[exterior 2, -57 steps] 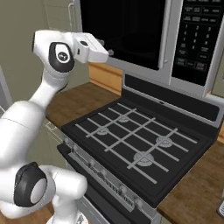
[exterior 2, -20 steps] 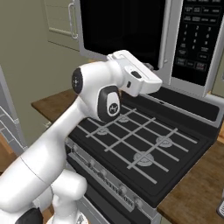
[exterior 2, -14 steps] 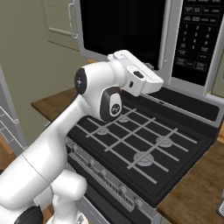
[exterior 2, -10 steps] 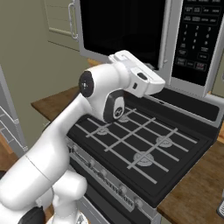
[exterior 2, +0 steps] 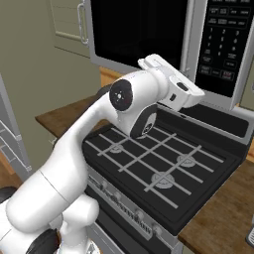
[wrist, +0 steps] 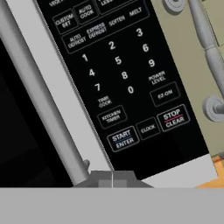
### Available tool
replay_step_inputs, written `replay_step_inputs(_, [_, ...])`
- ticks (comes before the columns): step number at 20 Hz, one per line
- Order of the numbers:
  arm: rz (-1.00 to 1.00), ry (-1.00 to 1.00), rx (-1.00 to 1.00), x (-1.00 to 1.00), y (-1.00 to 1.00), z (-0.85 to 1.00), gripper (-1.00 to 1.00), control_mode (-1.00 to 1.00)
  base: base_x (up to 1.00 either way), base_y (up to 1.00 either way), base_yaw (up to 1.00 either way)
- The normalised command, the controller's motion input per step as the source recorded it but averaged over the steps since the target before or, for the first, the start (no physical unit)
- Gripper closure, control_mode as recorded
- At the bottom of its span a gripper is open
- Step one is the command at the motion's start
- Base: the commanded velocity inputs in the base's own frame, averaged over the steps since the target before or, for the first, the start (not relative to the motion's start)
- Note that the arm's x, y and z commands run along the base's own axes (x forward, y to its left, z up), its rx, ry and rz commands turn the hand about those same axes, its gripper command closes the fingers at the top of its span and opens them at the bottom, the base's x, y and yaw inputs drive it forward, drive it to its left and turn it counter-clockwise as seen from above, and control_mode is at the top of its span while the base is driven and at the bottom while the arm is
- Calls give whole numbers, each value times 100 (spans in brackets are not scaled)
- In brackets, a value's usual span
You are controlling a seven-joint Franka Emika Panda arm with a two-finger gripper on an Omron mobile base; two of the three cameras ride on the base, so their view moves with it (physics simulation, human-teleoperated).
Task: Pick the sweet potato from the sink and place it in the bowl. Then pick the bowl and place it in the microwave. Then close the microwave door and press the start button.
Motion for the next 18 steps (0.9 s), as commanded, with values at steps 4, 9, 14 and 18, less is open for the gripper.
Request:
replay_step_inputs(4, [0,0,0,2,-1,8,100,-100,0,0,0])
replay_step_inputs(9, [0,0,1,13,-10,0,100,-100,0,0,0])
replay_step_inputs(14, [0,0,3,4,-23,0,100,-100,0,0,0])
replay_step_inputs(18, [0,0,0,15,0,0,100,-100,0,0,0])
